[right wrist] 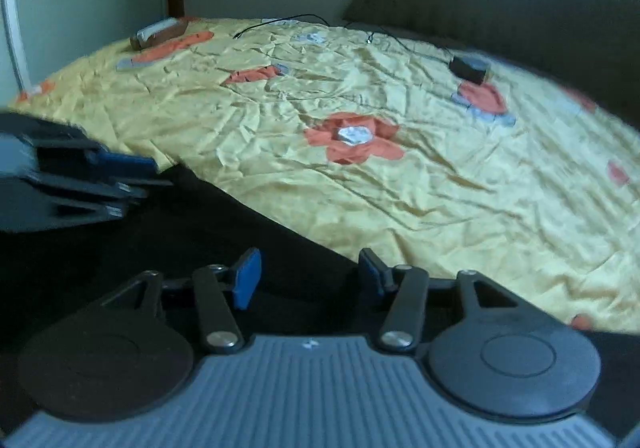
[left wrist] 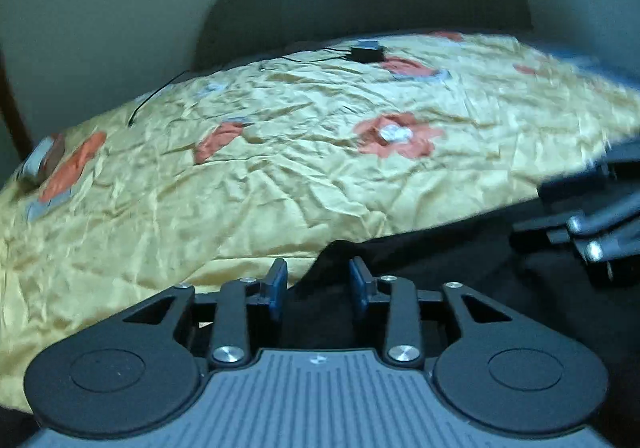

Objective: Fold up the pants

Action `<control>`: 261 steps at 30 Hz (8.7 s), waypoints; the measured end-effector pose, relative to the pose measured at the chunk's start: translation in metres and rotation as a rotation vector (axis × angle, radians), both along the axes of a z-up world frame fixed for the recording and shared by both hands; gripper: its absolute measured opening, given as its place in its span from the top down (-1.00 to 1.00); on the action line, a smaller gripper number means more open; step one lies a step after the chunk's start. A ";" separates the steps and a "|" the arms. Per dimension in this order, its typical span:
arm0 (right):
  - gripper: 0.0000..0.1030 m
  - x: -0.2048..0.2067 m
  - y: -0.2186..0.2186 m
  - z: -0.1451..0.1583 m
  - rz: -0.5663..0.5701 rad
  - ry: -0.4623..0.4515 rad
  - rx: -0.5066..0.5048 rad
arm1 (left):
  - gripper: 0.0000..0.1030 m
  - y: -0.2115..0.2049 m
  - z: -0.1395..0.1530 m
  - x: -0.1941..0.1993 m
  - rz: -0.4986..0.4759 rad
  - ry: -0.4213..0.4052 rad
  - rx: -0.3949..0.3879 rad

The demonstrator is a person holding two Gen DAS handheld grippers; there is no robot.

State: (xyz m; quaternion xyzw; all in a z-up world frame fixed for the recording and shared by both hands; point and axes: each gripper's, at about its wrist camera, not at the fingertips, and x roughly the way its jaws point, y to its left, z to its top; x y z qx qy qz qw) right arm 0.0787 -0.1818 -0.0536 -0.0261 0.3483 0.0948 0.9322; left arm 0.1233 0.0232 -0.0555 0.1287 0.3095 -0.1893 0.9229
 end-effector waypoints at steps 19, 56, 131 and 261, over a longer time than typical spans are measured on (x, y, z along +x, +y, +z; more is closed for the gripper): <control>-0.27 -0.115 0.028 -0.013 0.093 0.011 0.011 | 0.14 0.162 0.002 -0.141 0.440 -0.134 0.028; -0.26 -0.238 -0.287 -0.032 -0.813 -0.235 0.629 | -0.05 -0.053 0.035 -0.140 -0.139 -0.128 -0.094; 0.85 -0.112 -0.078 -0.008 -0.178 -0.109 0.371 | -0.05 -0.010 0.002 -0.139 0.066 0.023 -0.170; 0.71 -0.172 0.363 -0.027 0.639 -0.583 -0.638 | -0.43 0.288 0.007 -0.236 0.755 -0.104 -0.441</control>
